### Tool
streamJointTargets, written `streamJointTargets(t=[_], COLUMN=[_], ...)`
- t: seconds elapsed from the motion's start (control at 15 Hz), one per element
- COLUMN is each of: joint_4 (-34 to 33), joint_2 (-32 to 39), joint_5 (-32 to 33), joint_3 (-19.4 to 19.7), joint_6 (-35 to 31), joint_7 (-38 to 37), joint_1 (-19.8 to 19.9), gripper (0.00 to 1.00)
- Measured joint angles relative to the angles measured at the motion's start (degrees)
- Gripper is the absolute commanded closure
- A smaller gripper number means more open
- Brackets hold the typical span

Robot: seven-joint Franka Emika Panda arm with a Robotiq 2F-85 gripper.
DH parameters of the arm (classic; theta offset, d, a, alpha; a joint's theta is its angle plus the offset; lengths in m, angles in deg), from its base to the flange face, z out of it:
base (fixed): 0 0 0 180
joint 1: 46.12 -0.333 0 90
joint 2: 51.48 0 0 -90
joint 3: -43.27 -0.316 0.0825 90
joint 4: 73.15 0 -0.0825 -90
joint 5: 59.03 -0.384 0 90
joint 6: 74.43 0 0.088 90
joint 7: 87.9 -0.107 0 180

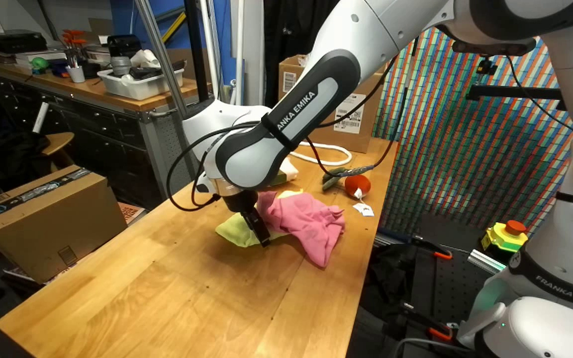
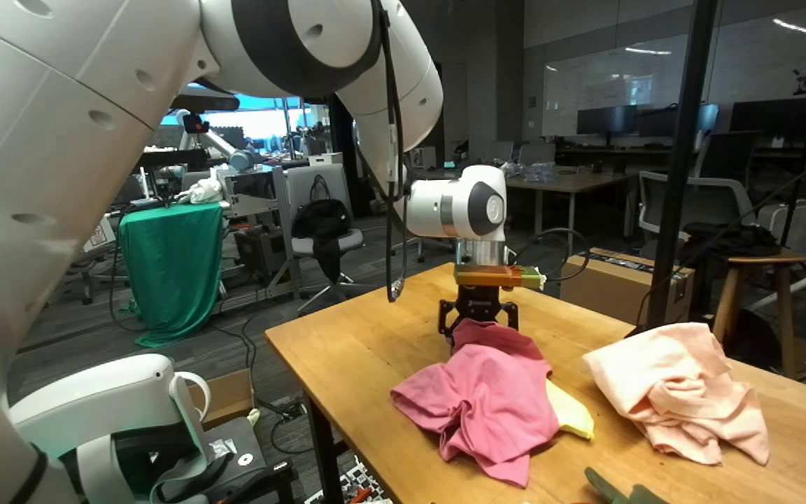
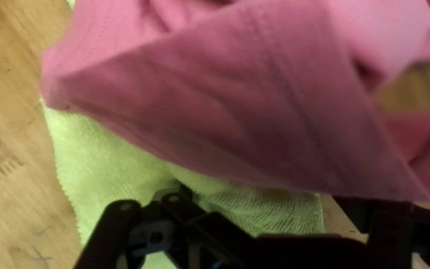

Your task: Separate the objects on the heap

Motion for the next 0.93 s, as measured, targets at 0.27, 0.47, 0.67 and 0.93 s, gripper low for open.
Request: streamJointTargets(t=[0.27, 0.47, 0.67, 0.93], joint_4=[-0.74, -1.08, -1.5, -1.66], joint_2=[0.11, 0.13, 0.12, 0.13], joint_5=[0.07, 0.07, 0.08, 0.08], joint_3=[0.26, 0.33, 0.37, 0.42], joint_6=[-0.02, -0.01, -0.01, -0.57], joint_7=[0.0, 0.0, -0.05, -1.22], joint_1=[0.0, 0.0, 0.0, -0.05], gripper=[0.71, 0.92, 0.97, 0.96])
